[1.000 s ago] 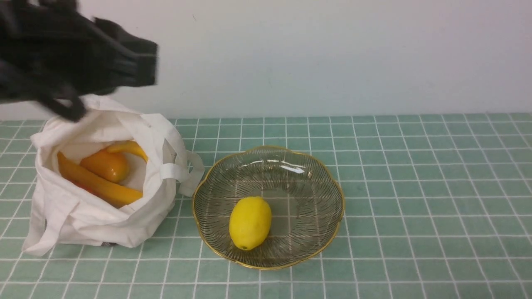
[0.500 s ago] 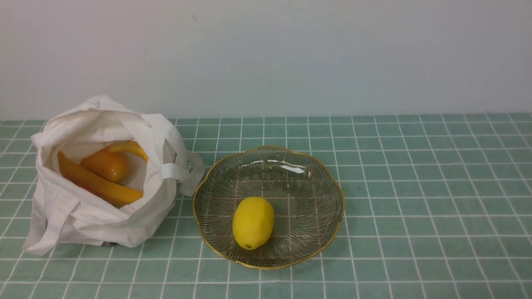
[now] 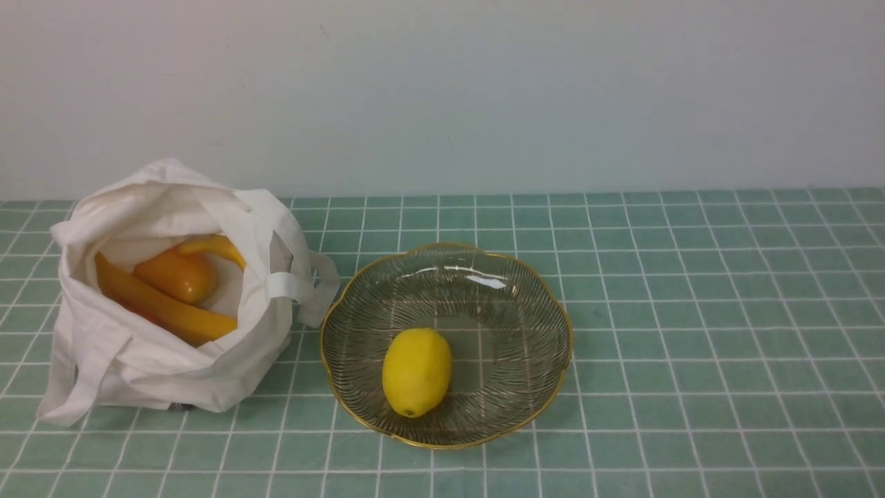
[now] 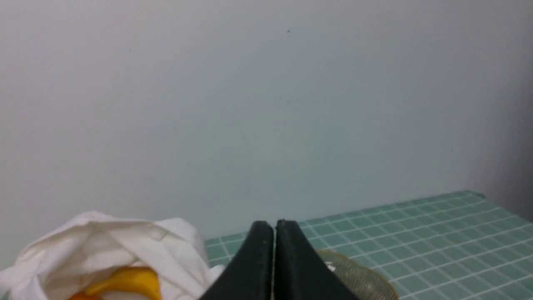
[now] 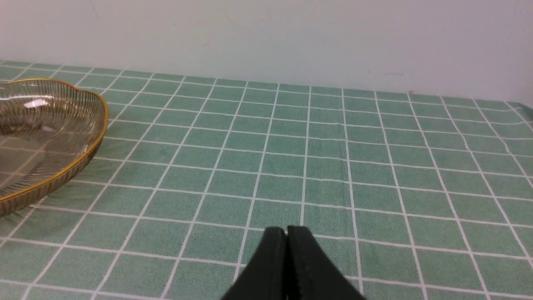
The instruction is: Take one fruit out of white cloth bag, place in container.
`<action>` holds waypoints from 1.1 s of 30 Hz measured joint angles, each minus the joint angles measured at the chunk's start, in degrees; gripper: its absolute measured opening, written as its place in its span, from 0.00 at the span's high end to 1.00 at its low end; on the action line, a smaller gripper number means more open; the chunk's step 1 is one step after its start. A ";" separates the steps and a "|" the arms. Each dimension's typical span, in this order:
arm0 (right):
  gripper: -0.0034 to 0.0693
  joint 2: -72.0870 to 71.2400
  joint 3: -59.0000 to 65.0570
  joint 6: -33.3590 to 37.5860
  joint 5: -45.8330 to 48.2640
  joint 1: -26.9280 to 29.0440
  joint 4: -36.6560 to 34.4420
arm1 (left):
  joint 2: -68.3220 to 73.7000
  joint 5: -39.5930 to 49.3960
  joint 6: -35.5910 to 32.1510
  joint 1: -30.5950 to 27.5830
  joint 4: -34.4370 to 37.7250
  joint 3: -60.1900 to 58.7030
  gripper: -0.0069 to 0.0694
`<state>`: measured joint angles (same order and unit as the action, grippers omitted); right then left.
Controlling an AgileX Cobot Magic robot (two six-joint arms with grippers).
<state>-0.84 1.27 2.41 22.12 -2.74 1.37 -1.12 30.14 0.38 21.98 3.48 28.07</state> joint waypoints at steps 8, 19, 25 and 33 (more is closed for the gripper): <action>0.97 0.00 0.00 0.00 0.00 0.00 0.00 | 0.00 -0.87 -1.51 -4.34 -2.34 -8.85 0.92; 0.97 0.00 0.00 0.00 0.00 0.00 0.00 | 0.00 -5.79 -3.06 -19.67 -2.75 -24.02 0.92; 0.97 0.00 0.00 0.00 0.00 0.00 0.07 | 0.05 -7.19 -3.12 -20.61 -3.48 -29.35 0.92; 0.97 0.00 0.00 0.00 0.00 0.00 0.07 | 0.05 -8.12 -3.12 -20.61 -3.48 -29.53 0.92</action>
<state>-0.84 1.27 2.41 22.12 -2.74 1.44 -1.07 22.02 -2.74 1.36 0.00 -1.46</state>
